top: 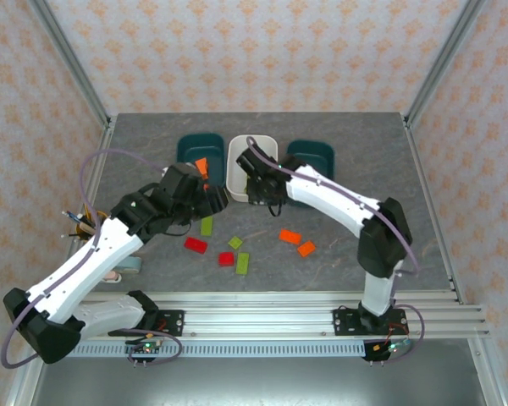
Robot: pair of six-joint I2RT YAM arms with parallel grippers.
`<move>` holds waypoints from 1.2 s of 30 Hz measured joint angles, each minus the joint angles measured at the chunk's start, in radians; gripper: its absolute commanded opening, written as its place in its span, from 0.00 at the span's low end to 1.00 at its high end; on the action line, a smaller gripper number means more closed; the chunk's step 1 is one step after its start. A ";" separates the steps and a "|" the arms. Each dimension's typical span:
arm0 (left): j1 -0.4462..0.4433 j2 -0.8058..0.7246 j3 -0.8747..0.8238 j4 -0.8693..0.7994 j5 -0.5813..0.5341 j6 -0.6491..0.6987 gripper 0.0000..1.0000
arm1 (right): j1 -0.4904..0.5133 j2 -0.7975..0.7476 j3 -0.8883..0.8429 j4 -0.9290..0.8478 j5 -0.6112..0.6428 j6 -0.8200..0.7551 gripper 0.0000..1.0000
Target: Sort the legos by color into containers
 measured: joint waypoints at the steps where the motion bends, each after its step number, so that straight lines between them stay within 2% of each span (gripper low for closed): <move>1: 0.018 0.013 0.010 0.000 0.002 0.001 0.87 | -0.017 0.047 0.051 -0.010 0.003 -0.011 0.26; 6: 0.076 0.087 0.043 0.015 0.024 0.002 0.89 | -0.087 0.276 0.266 -0.068 0.015 -0.053 0.27; 11: 0.090 0.145 0.043 0.046 0.049 0.005 0.90 | -0.121 0.435 0.412 -0.130 0.024 -0.058 0.29; 18: 0.095 0.168 0.043 0.060 0.056 0.020 0.90 | -0.134 0.546 0.549 -0.179 0.014 -0.066 0.52; 23: 0.097 0.167 0.043 0.059 0.056 0.027 0.90 | -0.133 0.551 0.604 -0.202 0.005 -0.066 0.56; 27: 0.097 0.167 0.047 0.027 0.043 0.027 0.90 | -0.130 0.515 0.610 -0.203 0.012 -0.073 0.56; 30: 0.097 0.163 0.053 -0.011 0.037 0.028 0.89 | -0.120 0.415 0.545 -0.171 0.029 -0.087 0.56; 32: 0.097 0.159 0.055 -0.032 0.037 0.031 0.88 | -0.106 0.287 0.428 -0.113 0.042 -0.103 0.56; 36: 0.097 0.147 0.052 -0.054 0.046 0.055 0.86 | -0.068 -0.072 0.075 0.056 0.054 -0.128 0.58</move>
